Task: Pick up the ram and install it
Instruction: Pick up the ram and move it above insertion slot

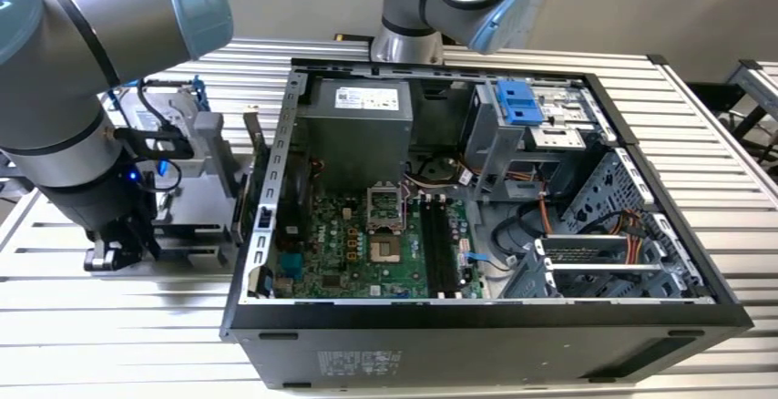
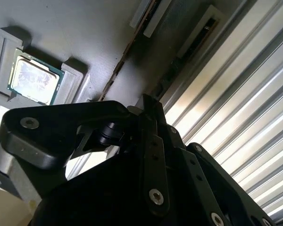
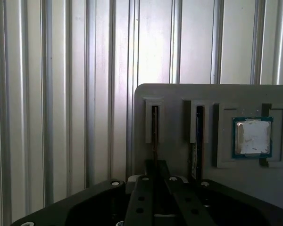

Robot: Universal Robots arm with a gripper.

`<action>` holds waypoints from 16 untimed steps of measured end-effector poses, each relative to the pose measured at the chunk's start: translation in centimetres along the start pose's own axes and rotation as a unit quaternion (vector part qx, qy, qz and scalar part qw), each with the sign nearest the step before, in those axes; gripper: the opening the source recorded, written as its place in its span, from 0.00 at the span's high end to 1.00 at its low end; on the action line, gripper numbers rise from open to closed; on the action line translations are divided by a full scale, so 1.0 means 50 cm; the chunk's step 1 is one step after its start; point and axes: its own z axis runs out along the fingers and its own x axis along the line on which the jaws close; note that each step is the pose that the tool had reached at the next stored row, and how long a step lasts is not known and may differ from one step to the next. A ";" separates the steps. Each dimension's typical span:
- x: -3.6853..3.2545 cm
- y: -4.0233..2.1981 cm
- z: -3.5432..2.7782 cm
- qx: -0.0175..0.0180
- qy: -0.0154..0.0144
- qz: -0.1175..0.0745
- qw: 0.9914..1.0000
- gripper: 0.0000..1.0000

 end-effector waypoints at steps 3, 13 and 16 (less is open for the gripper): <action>0.000 0.000 0.000 0.000 0.000 0.000 1.000 1.00; 0.000 0.000 -0.003 0.000 0.000 0.000 1.000 1.00; -0.001 0.001 -0.025 0.000 0.000 0.000 1.000 1.00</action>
